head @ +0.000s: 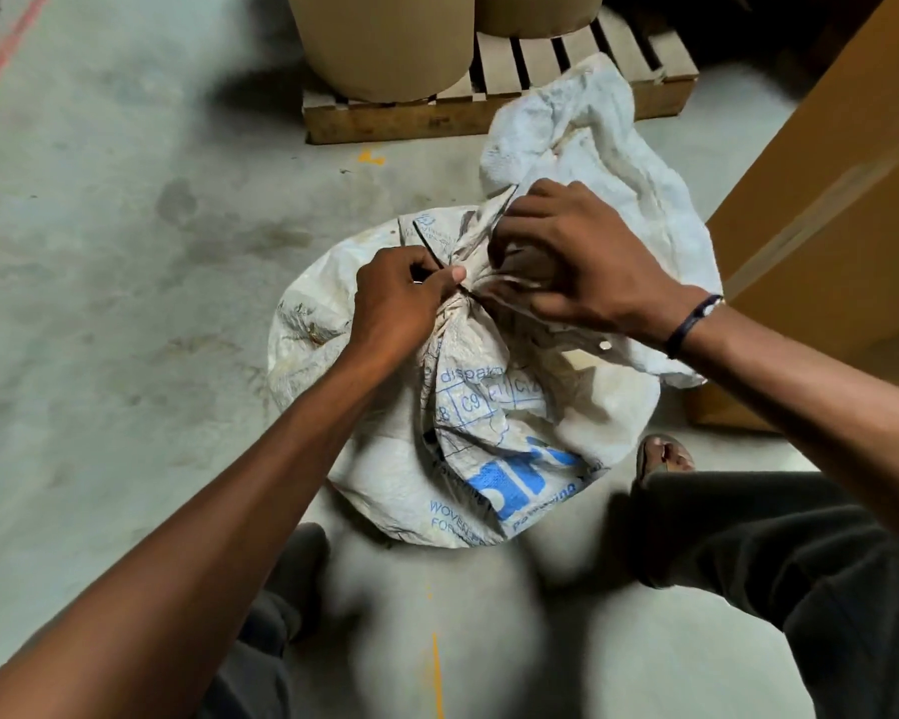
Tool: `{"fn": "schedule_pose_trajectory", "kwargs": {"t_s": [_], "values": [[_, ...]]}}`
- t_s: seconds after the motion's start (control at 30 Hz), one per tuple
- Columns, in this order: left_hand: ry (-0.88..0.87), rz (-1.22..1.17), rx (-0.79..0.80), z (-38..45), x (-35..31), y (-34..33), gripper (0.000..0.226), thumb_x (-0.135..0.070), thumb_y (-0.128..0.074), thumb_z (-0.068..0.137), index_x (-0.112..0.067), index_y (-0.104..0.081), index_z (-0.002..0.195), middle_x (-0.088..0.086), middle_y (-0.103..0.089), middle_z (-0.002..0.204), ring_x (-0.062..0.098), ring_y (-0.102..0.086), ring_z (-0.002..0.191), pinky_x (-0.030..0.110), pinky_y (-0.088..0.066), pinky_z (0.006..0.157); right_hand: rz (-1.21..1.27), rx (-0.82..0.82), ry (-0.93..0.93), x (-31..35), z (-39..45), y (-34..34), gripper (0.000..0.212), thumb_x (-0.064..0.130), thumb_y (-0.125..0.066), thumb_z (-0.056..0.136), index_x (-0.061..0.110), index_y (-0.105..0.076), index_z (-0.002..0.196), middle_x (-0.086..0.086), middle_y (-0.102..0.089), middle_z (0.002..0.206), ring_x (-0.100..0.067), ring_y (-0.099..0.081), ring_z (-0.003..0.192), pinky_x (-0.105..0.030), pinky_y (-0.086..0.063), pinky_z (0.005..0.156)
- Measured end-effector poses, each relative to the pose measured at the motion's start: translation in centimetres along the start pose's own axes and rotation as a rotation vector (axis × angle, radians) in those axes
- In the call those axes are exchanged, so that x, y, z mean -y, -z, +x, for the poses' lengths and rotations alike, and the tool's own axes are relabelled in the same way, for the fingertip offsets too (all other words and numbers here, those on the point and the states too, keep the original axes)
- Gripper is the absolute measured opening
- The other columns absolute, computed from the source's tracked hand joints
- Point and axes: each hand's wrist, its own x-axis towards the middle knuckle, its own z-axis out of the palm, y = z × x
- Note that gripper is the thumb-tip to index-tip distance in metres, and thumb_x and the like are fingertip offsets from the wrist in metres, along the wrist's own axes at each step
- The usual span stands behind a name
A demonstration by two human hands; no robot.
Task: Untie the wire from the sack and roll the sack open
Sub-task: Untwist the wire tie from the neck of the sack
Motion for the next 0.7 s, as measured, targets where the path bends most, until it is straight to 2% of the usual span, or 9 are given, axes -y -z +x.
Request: {"fn": "schedule_pose_trajectory", "kwargs": {"t_s": [0.07, 0.13, 0.2, 0.3, 0.4, 0.43, 0.5, 0.6, 0.7], "values": [[0.028, -0.002, 0.001, 0.4, 0.0, 0.4, 0.028, -0.034, -0.078, 0.088, -0.010, -0.073, 0.075, 0.001, -0.072, 0.073, 0.013, -0.063, 0.067, 0.029, -0.047, 0.068, -0.099, 0.121, 0.082, 0.6, -0.6, -0.9, 0.031, 0.047, -0.061, 0.089, 0.022, -0.069, 0.106, 0.000, -0.069, 0.104, -0.028, -0.058, 0.100, -0.042, -0.042, 0.076], [0.056, -0.007, 0.010, 0.6, 0.1, 0.7, 0.028, -0.035, -0.077, 0.089, -0.011, -0.073, 0.076, 0.004, -0.073, 0.075, 0.016, -0.064, 0.069, 0.030, -0.049, 0.070, -0.178, 0.178, 0.123, 0.1, -1.1, -2.4, 0.020, 0.039, -0.065, 0.092, 0.025, -0.071, 0.106, 0.002, -0.072, 0.107, -0.030, -0.060, 0.103, -0.041, -0.041, 0.077], [0.063, -0.007, 0.016, 0.6, 0.2, 0.6, 0.030, -0.037, -0.077, 0.089, -0.010, -0.074, 0.077, 0.006, -0.074, 0.076, 0.020, -0.066, 0.072, 0.033, -0.050, 0.072, -0.215, 0.155, 0.100, -1.0, -1.2, -2.7, 0.017, 0.031, -0.062, 0.093, 0.029, -0.074, 0.105, 0.007, -0.074, 0.108, -0.029, -0.058, 0.101, -0.038, -0.035, 0.074], [0.070, -0.024, 0.022, 0.5, 0.2, 0.6, 0.029, -0.037, -0.078, 0.088, -0.010, -0.075, 0.077, 0.002, -0.071, 0.072, 0.014, -0.060, 0.067, 0.031, -0.044, 0.069, -0.227, 0.082, 0.046, -1.7, -0.8, -2.5, 0.023, 0.031, -0.057, 0.092, 0.030, -0.076, 0.104, 0.012, -0.076, 0.108, -0.026, -0.055, 0.098, -0.037, -0.032, 0.075], [0.143, -0.112, 0.032, 0.9, 0.8, 0.8, 0.027, -0.035, -0.080, 0.087, -0.009, -0.078, 0.080, 0.001, -0.075, 0.075, 0.014, -0.067, 0.071, 0.033, -0.051, 0.075, -0.165, 0.039, -0.036, -1.3, -0.5, -2.9, 0.018, 0.026, -0.062, 0.092, 0.030, -0.077, 0.100, 0.008, -0.076, 0.102, -0.027, -0.057, 0.098, -0.034, -0.031, 0.073], [0.178, -0.177, 0.045, 1.0, 1.0, 1.0, 0.025, -0.034, -0.080, 0.086, -0.009, -0.079, 0.082, 0.004, -0.078, 0.079, 0.018, -0.072, 0.076, 0.038, -0.058, 0.082, -0.123, 0.020, -0.084, -1.2, -0.4, -3.1, 0.016, 0.025, -0.067, 0.092, 0.030, -0.078, 0.102, 0.006, -0.076, 0.101, -0.027, -0.059, 0.098, -0.033, -0.030, 0.072], [0.233, -0.326, 0.066, 0.9, 1.2, 1.0, 0.018, -0.029, -0.079, 0.087, -0.011, -0.079, 0.083, 0.009, -0.080, 0.083, 0.025, -0.078, 0.085, 0.048, -0.060, 0.094, -0.025, -0.036, -0.168, -1.0, -0.1, -3.3, 0.019, 0.030, -0.074, 0.090, 0.027, -0.078, 0.108, 0.002, -0.076, 0.101, -0.025, -0.062, 0.098, -0.029, -0.030, 0.072], [0.276, -0.433, 0.065, 0.7, 1.1, 1.0, 0.014, -0.016, -0.072, 0.095, -0.009, -0.074, 0.082, 0.015, -0.079, 0.084, 0.026, -0.079, 0.084, 0.047, -0.061, 0.094, 0.112, -0.061, -0.205, -0.5, 0.4, -3.3, 0.022, 0.036, -0.075, 0.089, 0.023, -0.078, 0.106, 0.004, -0.079, 0.095, -0.020, -0.066, 0.090, -0.028, -0.037, 0.073], [0.273, -0.445, 0.063, 0.5, 1.0, 1.0, 0.018, -0.021, -0.073, 0.094, -0.014, -0.075, 0.078, 0.013, -0.079, 0.085, 0.029, -0.078, 0.089, 0.049, -0.060, 0.094, 0.151, -0.071, -0.229, -0.2, 0.8, -3.7, 0.025, 0.048, -0.075, 0.089, 0.026, -0.080, 0.100, 0.007, -0.078, 0.091, -0.013, -0.063, 0.084, -0.032, -0.044, 0.078]]}}
